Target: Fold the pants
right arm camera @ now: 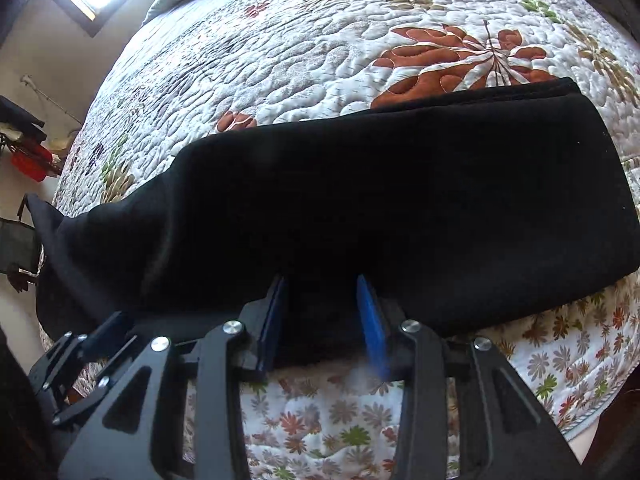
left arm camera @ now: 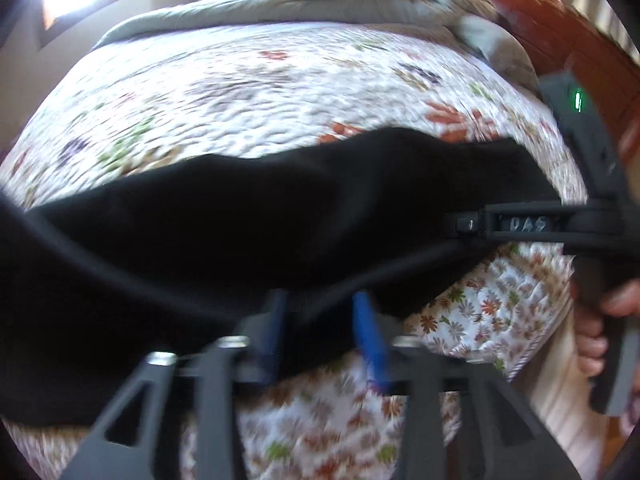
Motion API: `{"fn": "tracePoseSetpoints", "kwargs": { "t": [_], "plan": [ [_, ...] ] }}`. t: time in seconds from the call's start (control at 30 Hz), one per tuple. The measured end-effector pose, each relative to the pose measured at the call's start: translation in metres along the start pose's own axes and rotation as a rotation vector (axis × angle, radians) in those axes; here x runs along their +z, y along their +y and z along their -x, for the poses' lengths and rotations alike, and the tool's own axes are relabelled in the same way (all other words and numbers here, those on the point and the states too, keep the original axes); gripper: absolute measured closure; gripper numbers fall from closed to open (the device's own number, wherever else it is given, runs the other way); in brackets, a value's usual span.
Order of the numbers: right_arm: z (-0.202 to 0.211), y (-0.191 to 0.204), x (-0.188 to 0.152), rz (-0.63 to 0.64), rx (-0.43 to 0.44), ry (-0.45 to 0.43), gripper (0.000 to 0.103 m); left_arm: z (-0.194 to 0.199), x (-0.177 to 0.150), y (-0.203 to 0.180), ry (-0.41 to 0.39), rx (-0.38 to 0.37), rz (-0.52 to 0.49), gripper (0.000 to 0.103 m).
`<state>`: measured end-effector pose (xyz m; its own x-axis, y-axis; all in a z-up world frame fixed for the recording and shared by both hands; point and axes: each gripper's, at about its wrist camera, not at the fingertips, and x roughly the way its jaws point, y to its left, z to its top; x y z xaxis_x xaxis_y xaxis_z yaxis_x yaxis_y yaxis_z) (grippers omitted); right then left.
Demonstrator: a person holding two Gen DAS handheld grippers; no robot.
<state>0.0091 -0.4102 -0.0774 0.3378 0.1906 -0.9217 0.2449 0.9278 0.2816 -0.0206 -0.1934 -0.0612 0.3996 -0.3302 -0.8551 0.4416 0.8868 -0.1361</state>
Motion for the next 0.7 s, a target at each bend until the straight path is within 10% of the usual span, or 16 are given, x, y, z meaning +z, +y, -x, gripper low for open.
{"fn": "tracePoseSetpoints", "kwargs": {
  "t": [0.3,0.53,0.7],
  "plan": [
    [-0.003,-0.001,-0.007,0.024,0.004,-0.047,0.061,0.032,0.021,0.114,0.072,0.11,0.453,0.032],
    [-0.002,-0.01,-0.014,0.005,0.037,-0.057,0.061,0.012,0.06,0.161,0.149,0.114,0.555,0.031],
    [-0.002,-0.02,-0.011,-0.006,0.063,-0.047,0.061,0.006,0.055,0.179,0.161,0.057,0.613,0.079]
  ]
}}
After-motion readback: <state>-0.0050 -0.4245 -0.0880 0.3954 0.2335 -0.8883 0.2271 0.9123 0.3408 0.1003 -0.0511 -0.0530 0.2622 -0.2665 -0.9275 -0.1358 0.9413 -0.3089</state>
